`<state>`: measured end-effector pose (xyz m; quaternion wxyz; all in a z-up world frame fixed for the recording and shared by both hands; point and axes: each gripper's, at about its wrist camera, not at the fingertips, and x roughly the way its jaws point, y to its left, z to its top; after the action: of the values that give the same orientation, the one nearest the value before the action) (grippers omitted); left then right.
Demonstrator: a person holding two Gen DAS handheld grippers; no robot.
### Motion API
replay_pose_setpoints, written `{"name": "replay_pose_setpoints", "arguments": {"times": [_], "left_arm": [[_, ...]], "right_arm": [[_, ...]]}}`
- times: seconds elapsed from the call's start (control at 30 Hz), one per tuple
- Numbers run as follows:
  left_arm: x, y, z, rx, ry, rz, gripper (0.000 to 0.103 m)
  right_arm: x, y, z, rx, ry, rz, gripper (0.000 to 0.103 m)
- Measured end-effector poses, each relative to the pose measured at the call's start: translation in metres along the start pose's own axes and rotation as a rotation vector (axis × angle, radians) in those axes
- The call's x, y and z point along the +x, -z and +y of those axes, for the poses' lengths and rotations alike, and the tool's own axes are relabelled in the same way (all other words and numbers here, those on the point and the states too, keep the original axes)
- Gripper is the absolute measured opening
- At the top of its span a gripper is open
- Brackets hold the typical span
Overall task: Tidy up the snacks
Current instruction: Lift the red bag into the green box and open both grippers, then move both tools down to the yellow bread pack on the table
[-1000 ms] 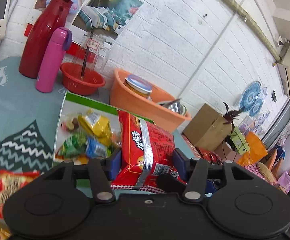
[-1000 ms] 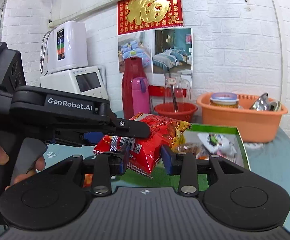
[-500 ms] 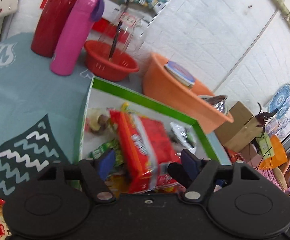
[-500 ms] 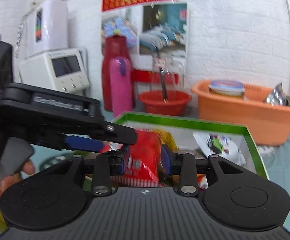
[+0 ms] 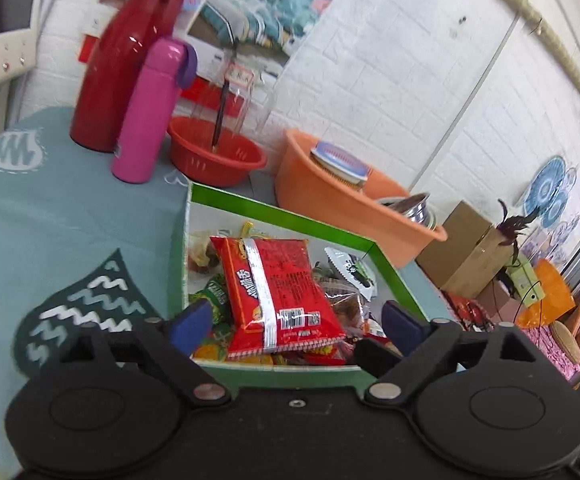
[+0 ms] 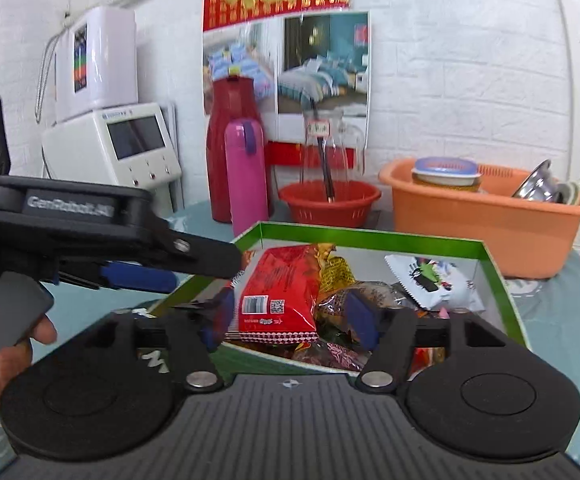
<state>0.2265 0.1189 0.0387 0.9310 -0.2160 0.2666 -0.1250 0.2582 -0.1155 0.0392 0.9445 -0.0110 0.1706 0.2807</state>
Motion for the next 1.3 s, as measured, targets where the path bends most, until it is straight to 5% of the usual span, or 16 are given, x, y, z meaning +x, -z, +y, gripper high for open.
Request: {"name": "replay_pose_setpoints", "arguments": {"times": [0.2,0.33,0.5,0.7,0.8,0.87,0.93,1.1,1.3], "left_arm": [[-0.067,0.025,0.011,-0.039,0.001,0.014,0.103],[-0.097,0.047,0.035,-0.046,-0.089,0.011,0.103],[-0.107,0.067,0.075,-0.124,-0.184,0.033,0.103],[-0.108,0.079,0.095,-0.176,-0.196,0.047,0.103],[-0.103,0.087,0.095,-0.167,-0.171,0.082,0.103],[-0.096,0.095,0.088,-0.140,-0.120,0.133,0.090],[-0.090,0.103,0.077,-0.126,-0.067,0.165,0.090],[-0.080,0.114,0.051,-0.092,0.034,0.198,0.100],[-0.082,0.111,0.048,-0.104,0.030,0.167,0.103]], "right_arm": [[-0.046,0.000,0.016,0.018,-0.021,0.032,0.103],[-0.062,0.007,0.031,0.000,-0.043,0.059,0.103],[-0.073,0.021,0.044,0.035,-0.096,0.103,0.103],[-0.072,0.042,0.060,0.078,-0.152,0.176,0.103],[-0.068,0.054,0.071,0.071,-0.177,0.215,0.103],[-0.066,0.060,0.076,0.067,-0.192,0.235,0.103],[-0.066,0.067,0.081,0.060,-0.215,0.247,0.103],[-0.063,0.079,0.077,0.054,-0.208,0.276,0.103],[-0.058,0.079,0.066,0.048,-0.205,0.244,0.103]]}}
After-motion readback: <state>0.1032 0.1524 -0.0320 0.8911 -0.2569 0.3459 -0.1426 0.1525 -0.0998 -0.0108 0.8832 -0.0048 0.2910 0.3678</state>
